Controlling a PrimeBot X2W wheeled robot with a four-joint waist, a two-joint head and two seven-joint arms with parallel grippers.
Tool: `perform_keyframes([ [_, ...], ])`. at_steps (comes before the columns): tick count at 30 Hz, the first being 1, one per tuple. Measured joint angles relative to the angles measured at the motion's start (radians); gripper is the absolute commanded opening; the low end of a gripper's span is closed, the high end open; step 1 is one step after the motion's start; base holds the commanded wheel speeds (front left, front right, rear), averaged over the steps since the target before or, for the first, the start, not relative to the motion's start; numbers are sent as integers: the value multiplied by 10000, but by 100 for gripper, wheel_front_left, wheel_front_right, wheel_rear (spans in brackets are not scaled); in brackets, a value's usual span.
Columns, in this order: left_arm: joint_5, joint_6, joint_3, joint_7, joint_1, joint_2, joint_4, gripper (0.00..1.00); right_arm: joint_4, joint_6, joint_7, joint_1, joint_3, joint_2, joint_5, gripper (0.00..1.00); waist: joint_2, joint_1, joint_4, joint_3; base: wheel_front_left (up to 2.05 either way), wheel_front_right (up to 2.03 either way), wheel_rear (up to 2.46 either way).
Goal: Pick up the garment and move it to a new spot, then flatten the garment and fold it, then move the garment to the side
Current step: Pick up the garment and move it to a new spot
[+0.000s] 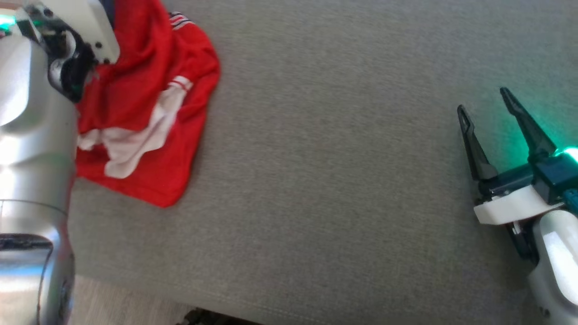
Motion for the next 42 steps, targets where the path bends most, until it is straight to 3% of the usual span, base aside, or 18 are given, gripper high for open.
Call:
perform_keyframes([
  [6, -619, 0, -570, 742, 34, 809, 746, 100, -295, 0, -10, -184, -73, 13, -73, 100, 0, 0, -455, 446, 0, 0, 0],
  [7, -621, 2, -604, 550, 36, 907, 746, 38, -345, 0, -40, -201, -88, 15, -92, 100, 0, 0, -505, 509, 0, 0, 0],
  [8, -660, 2, -637, 341, 33, 963, 744, 0, -380, 0, -50, -211, -115, 21, -92, 100, 0, 0, -547, 564, 0, 0, 0],
  [15, -752, 0, -1296, -1271, -67, 1112, 476, 0, -77, 0, -48, -264, -305, 151, -102, 100, 0, 1, -534, 250, 0, 0, 0],
  [25, -1210, 0, -3193, -1883, -1085, 1676, -1055, 0, 502, 0, -29, 179, 201, 1336, 19, 100, 0, -2, -982, -1798, 0, 0, 0],
  [31, -1622, 2, -3777, -2046, -1145, 2130, -1680, 0, 474, 0, -29, 765, 297, 1687, 77, 100, 1, -4, -1752, -2683, 0, 0, 0],
  [42, -2451, 0, -4585, -2084, -1397, 2192, -2339, 0, 205, 0, -17, 1501, -2, 1948, 75, 100, 1, -2, -4231, -3956, 0, 0, 0],
])
